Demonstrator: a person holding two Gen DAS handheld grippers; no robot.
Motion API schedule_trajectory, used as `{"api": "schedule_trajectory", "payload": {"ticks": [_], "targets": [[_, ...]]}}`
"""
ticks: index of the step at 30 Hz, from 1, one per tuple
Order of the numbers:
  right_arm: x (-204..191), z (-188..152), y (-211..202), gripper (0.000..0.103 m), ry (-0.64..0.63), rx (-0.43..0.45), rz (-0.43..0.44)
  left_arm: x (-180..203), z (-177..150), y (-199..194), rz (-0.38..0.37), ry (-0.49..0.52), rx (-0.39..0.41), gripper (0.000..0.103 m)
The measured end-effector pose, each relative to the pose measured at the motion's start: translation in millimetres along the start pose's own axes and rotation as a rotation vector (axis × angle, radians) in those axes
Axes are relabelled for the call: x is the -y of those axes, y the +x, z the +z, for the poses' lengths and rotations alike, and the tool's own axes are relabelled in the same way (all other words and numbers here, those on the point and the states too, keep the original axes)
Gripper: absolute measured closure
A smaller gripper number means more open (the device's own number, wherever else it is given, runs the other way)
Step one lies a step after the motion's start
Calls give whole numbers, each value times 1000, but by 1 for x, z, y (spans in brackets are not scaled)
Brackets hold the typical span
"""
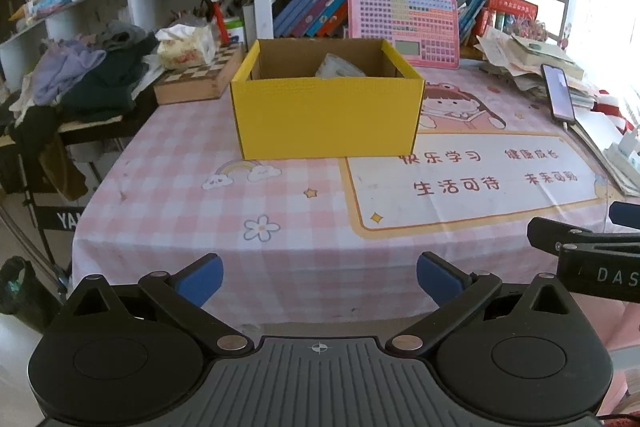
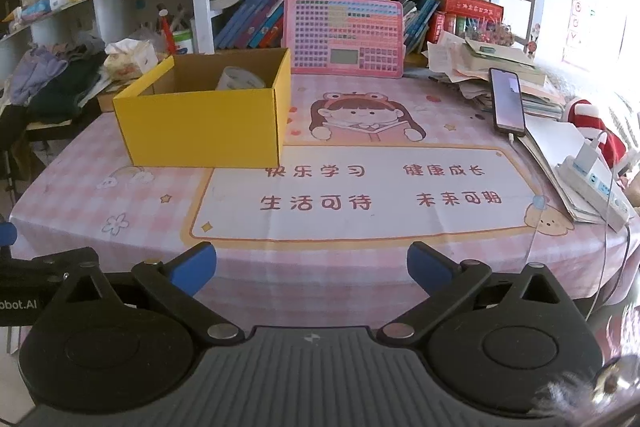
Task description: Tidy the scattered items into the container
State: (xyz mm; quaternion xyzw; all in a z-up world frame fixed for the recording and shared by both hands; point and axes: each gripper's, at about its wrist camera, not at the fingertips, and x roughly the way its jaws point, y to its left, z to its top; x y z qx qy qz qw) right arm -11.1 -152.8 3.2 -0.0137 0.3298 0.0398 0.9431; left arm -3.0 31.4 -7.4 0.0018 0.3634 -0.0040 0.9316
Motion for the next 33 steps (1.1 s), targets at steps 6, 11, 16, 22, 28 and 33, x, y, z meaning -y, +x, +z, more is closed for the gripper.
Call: {"api": "schedule_trajectory", "payload": {"ticks": [6,11,16,22,28,33], "targets": [[-3,-2,2,0,-13,-20,6,0,-1,1,-2,-5,-18,0],[-3,-4,2,0,-12,-31,4,1,-1,2,-7,-3,-26,0],[-3,-4,2,0,-10,-32,3,2,-2,2,-14,1,-31,0],[-1,-7,4,0,-3,-50,5,5,-2,4,-10,10,-46,0],[-1,-8,4,0,-6,-51,6,6,-2,5,-10,11,-47,0],[-2,-7,5,0,-18,-54,10,6,-2,6,-8,8,-53,0]]}}
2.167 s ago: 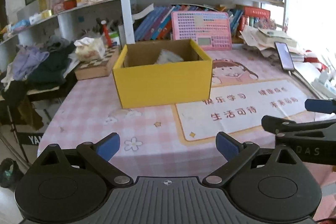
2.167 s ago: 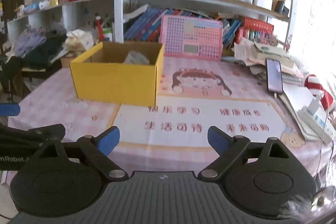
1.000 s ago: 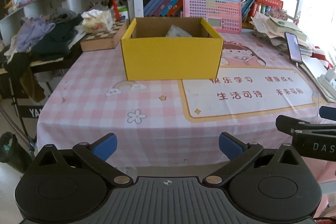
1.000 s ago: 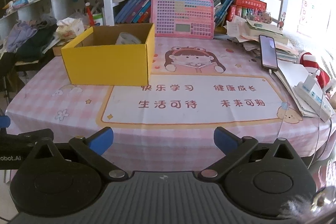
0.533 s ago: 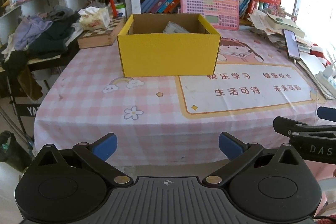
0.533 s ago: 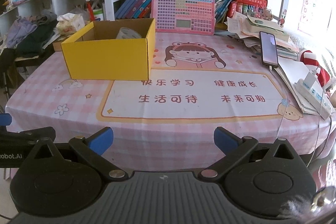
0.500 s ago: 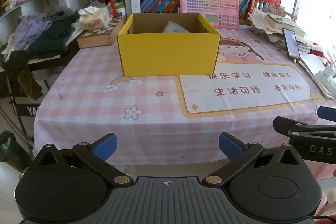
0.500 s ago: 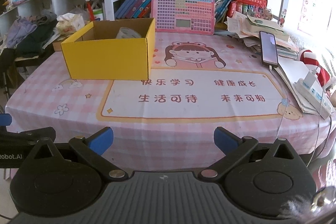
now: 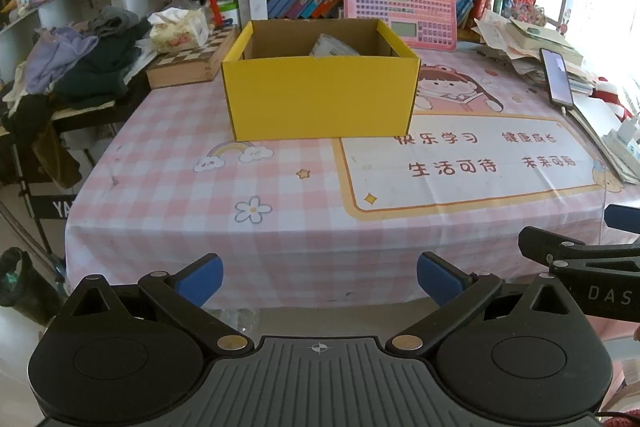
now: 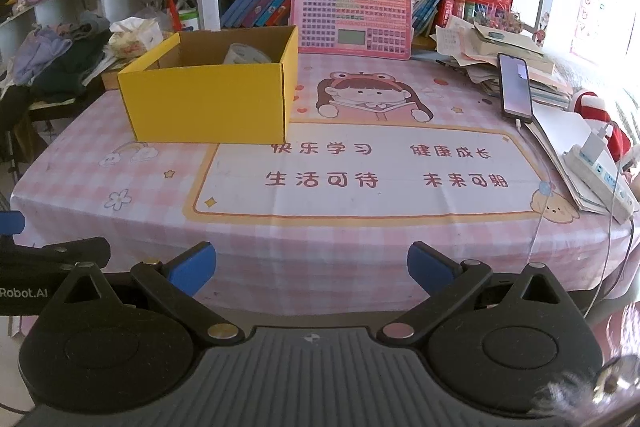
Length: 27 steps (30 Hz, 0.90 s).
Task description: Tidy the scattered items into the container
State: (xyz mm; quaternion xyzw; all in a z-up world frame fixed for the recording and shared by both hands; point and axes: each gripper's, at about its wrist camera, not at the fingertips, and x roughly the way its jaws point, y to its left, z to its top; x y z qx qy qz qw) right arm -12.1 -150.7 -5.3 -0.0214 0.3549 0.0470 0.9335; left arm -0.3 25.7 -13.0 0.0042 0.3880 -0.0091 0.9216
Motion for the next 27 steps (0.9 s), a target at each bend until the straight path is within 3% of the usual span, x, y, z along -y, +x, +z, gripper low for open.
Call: {"api": "schedule_trajectory", "payload": {"ticks": [27], "targets": [[-4,4,5,0,-1,-14,3,-7,2,4,19,-14,-19,0]]}}
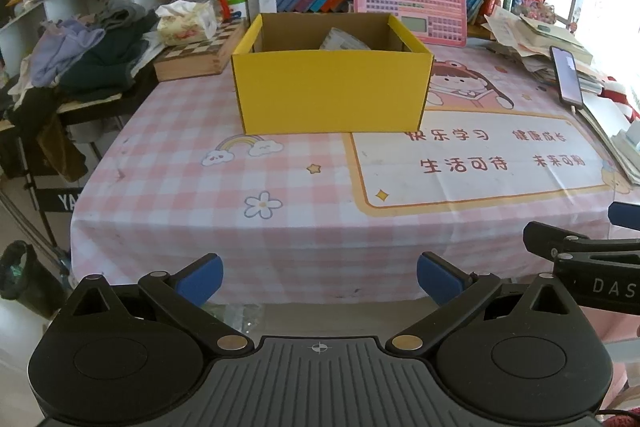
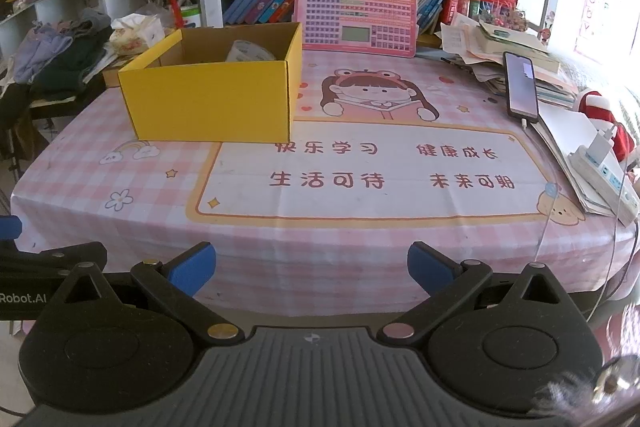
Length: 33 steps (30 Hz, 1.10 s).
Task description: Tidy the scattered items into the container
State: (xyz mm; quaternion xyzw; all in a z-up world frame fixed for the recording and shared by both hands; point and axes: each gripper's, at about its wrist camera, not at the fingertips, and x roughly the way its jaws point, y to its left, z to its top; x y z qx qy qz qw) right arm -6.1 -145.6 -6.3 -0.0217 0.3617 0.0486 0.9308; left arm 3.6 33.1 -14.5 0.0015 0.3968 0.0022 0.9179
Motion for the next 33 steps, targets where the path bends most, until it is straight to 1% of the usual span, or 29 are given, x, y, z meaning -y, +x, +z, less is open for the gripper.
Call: {"api": "schedule_trajectory", "payload": {"ticks": [10,27,33], "targets": [[0,5,4,0,-7,1,-2,0,2,3,-1,-7,1,0],[4,6,14,0,-6,-22,-2,1,4,14,-1,-16,-28,0],[7,9,22,0,-8,-41,0,-1,7,21,-10,-44,-31,0]]}}
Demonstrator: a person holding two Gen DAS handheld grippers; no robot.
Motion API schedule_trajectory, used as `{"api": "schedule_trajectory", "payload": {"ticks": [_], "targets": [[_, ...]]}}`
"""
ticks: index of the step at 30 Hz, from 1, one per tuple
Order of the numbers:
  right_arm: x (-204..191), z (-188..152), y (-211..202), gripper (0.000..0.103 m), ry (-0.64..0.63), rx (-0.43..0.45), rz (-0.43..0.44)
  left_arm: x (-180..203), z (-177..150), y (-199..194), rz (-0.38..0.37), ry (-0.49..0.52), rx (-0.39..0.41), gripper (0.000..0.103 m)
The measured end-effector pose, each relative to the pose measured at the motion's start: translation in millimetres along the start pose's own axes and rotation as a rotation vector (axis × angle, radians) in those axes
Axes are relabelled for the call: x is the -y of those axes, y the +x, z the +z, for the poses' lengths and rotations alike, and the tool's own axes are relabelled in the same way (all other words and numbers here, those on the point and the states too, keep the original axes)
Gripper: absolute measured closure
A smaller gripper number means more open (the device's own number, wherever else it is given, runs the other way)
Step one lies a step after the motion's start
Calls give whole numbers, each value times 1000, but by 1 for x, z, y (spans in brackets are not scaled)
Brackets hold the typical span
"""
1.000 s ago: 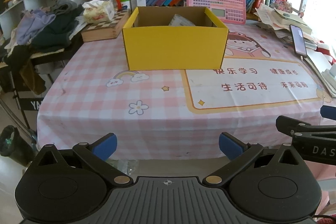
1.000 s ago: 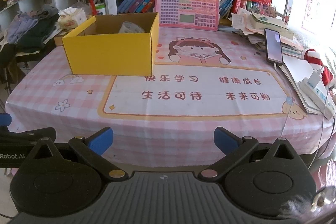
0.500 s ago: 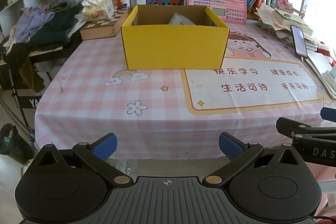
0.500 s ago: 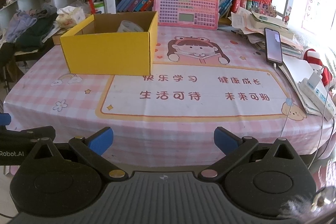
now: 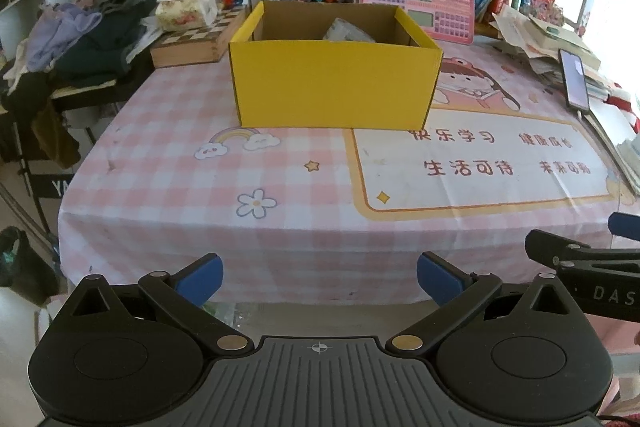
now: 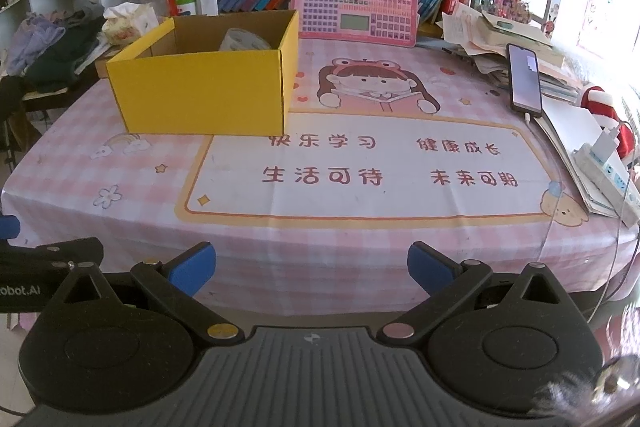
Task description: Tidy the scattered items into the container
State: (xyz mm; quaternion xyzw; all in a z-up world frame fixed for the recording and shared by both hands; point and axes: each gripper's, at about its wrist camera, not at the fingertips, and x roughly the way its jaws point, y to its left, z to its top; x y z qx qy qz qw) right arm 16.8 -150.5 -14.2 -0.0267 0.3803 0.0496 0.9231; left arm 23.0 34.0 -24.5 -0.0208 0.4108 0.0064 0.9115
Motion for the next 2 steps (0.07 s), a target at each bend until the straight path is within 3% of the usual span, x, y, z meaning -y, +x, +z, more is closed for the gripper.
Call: {"api": "schedule_trajectory", "payload": {"ticks": [2], "targets": [[2,2,4,0,3,-10,2,-1,1,4,-14,-13,-6,0]]}}
